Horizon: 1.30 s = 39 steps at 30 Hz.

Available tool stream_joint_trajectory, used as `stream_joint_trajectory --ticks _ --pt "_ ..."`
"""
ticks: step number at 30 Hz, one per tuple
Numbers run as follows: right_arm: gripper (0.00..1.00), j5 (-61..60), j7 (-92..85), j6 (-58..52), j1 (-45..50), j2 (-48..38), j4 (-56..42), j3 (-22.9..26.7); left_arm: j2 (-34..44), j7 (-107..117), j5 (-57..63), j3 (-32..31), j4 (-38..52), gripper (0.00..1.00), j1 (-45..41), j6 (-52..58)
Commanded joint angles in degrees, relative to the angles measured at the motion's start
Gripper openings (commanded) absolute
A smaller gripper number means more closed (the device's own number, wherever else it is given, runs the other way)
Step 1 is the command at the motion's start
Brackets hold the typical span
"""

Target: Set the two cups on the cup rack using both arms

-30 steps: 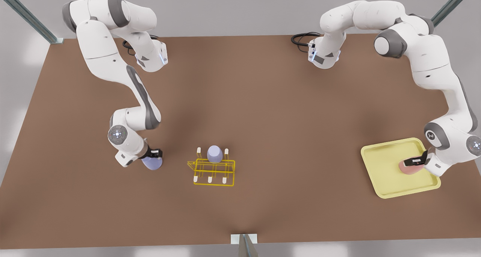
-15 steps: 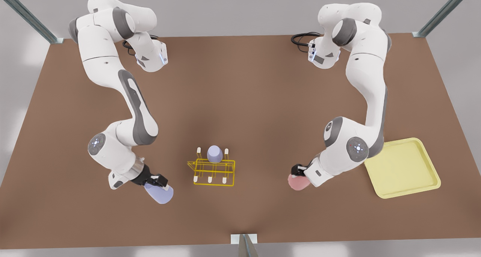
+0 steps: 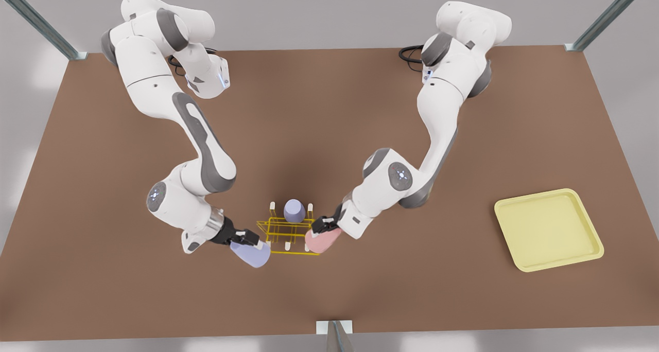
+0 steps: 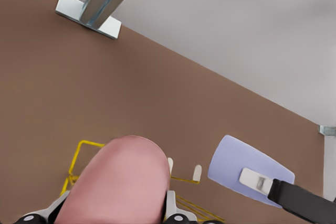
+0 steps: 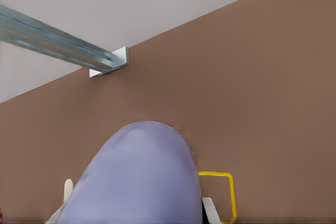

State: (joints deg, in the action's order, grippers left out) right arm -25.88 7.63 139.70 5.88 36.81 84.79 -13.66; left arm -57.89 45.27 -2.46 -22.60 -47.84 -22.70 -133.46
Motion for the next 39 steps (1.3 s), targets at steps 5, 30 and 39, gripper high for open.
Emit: stream_joint_trajectory --ticks 5,30,39 --pt "0.82 0.22 -0.07 -0.22 0.18 0.72 0.81 -1.1 -1.09 25.31 0.0 0.1 0.38 0.83 -0.59 -5.85" --pt "1.0 7.39 -0.77 -22.06 -7.98 -8.58 0.38 0.21 1.89 23.9 0.18 6.94 0.47 1.0 -2.52 3.08" --pt "1.0 34.23 -3.41 -51.02 -12.91 -36.11 9.6 9.35 45.74 -46.28 14.16 11.26 -33.07 1.0 20.51 46.74"
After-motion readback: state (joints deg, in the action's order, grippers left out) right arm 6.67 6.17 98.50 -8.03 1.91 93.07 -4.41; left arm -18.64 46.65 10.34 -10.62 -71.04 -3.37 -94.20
